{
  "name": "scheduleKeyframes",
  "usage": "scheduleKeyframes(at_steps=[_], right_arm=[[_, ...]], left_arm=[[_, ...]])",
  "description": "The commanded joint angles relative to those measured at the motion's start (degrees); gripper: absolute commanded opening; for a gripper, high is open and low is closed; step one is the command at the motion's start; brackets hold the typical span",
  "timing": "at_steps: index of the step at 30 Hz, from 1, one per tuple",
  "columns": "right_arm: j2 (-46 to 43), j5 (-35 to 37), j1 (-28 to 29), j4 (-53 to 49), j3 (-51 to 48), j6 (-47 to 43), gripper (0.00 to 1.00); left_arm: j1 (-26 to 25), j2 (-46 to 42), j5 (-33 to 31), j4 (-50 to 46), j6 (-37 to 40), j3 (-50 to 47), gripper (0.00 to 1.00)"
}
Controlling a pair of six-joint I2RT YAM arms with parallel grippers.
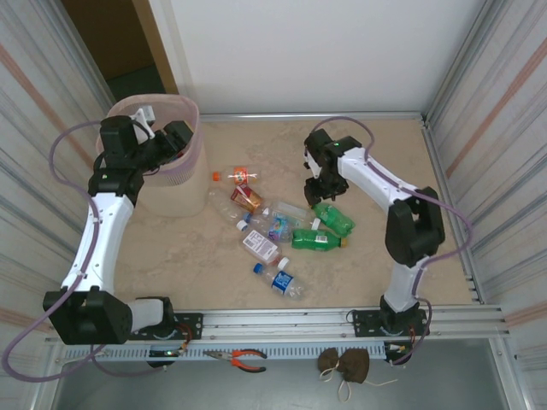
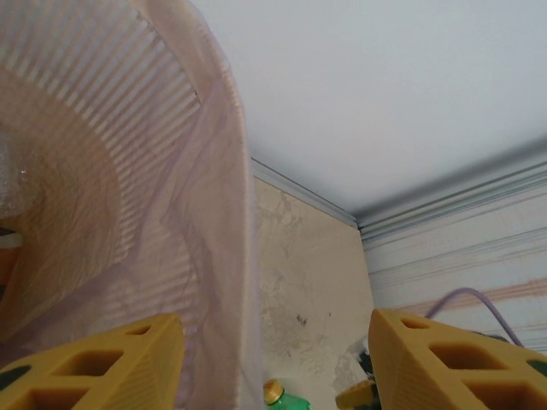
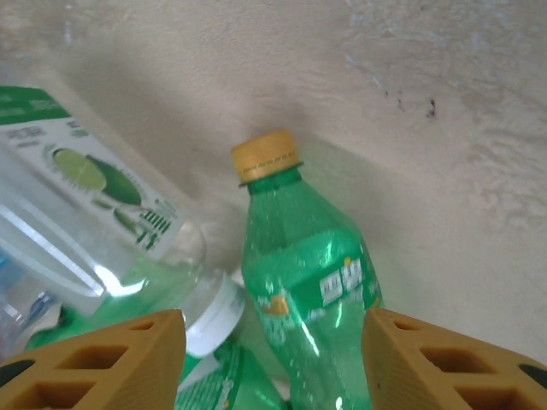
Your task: Put the plastic bottles in the bin
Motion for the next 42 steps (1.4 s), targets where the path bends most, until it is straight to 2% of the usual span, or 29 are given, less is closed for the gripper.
scheduleKeyframes(at_steps=[1, 7, 16, 30, 42], right_arm=[[4.0, 0.6, 0.0, -2.8, 4.9, -3.3, 0.53], [11.7, 1.4, 0.0, -3.6, 10.2, -5.1, 0.52], [18.2, 0.2, -0.9, -3.6, 13.3, -6.3, 0.51], [20.3, -0.7, -5.1, -3.1, 12.8, -3.7, 0.46], [23.5, -1.5, -5.1, -3.8, 15.7, -2.9, 0.45]], left_arm=[[-0.4, -2.2, 1.6, 2.6, 0.5, -0.7, 0.58], [-0.4, -1.9, 1.4, 1.7, 1.3, 0.3, 0.59], [-0.4, -1.1, 1.4, 1.2, 1.2, 1.1, 0.58], [-1.1, -0.3, 0.7, 0.7, 0.9, 1.4, 0.58], [-2.1, 0.5, 0.2, 0.4, 1.2, 2.1, 0.58]])
